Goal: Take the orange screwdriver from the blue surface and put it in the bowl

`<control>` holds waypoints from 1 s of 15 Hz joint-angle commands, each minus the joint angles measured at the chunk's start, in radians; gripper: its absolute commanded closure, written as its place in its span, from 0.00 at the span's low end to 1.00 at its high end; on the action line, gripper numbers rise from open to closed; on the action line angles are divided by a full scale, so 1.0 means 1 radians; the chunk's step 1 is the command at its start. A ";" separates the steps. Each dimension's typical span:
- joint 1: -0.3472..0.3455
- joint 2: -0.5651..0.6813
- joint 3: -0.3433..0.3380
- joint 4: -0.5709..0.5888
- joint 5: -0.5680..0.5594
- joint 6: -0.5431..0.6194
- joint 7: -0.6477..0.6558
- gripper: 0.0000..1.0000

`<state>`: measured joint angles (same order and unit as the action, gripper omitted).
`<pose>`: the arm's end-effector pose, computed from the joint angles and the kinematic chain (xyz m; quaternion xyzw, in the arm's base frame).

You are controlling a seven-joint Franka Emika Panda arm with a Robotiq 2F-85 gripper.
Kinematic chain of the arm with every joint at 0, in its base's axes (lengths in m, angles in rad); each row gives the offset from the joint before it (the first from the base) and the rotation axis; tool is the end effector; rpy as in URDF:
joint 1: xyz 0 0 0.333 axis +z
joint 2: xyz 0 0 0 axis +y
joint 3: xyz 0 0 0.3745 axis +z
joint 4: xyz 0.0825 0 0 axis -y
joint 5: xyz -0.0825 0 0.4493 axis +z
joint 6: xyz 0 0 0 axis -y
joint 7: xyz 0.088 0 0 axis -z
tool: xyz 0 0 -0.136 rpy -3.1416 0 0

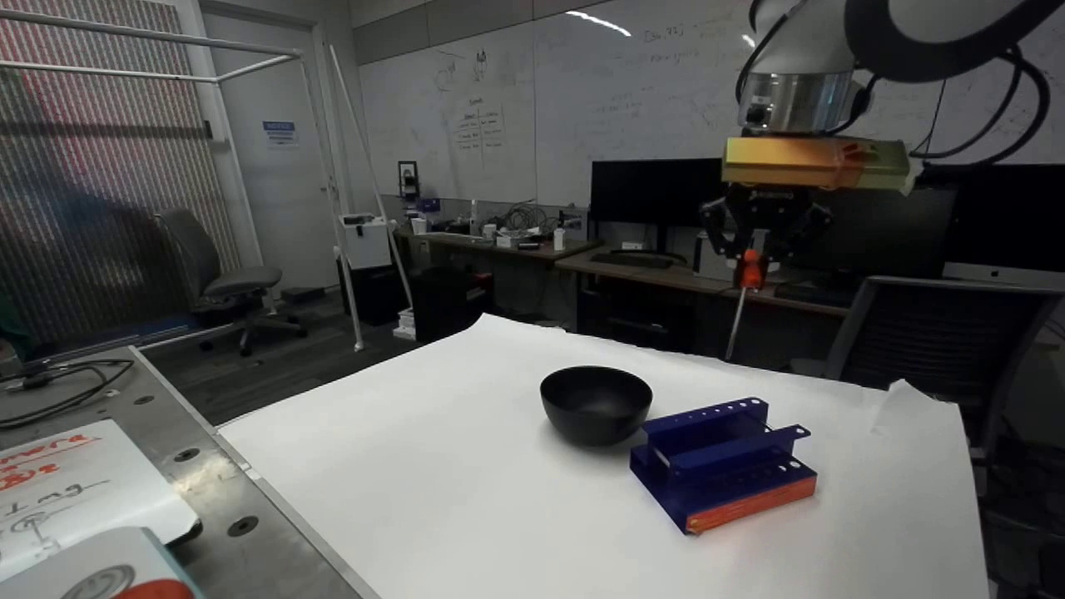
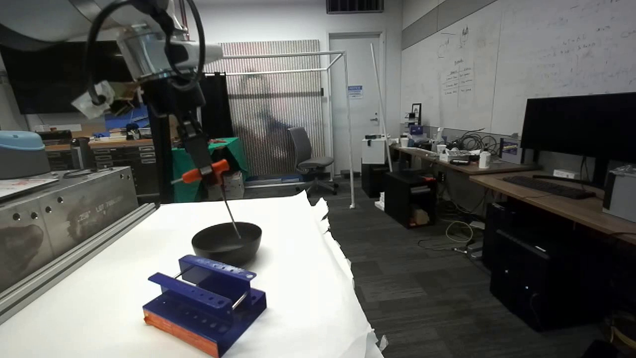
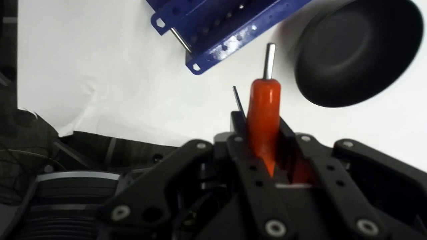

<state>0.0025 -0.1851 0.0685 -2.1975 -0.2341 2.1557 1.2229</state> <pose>0.5605 0.0260 0.4783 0.8615 -0.4912 0.1213 0.0437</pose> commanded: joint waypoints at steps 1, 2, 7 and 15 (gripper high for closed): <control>-0.005 -0.026 0.009 0.001 -0.003 0.158 -0.041 0.95; -0.008 -0.006 0.005 -0.007 0.007 0.246 -0.049 0.95; 0.001 0.177 -0.026 -0.021 0.146 0.619 -0.168 0.95; -0.100 0.470 0.133 0.057 0.704 0.755 -0.663 0.95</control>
<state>-0.0283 0.2089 0.1151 -2.2143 0.3194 2.8973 0.7178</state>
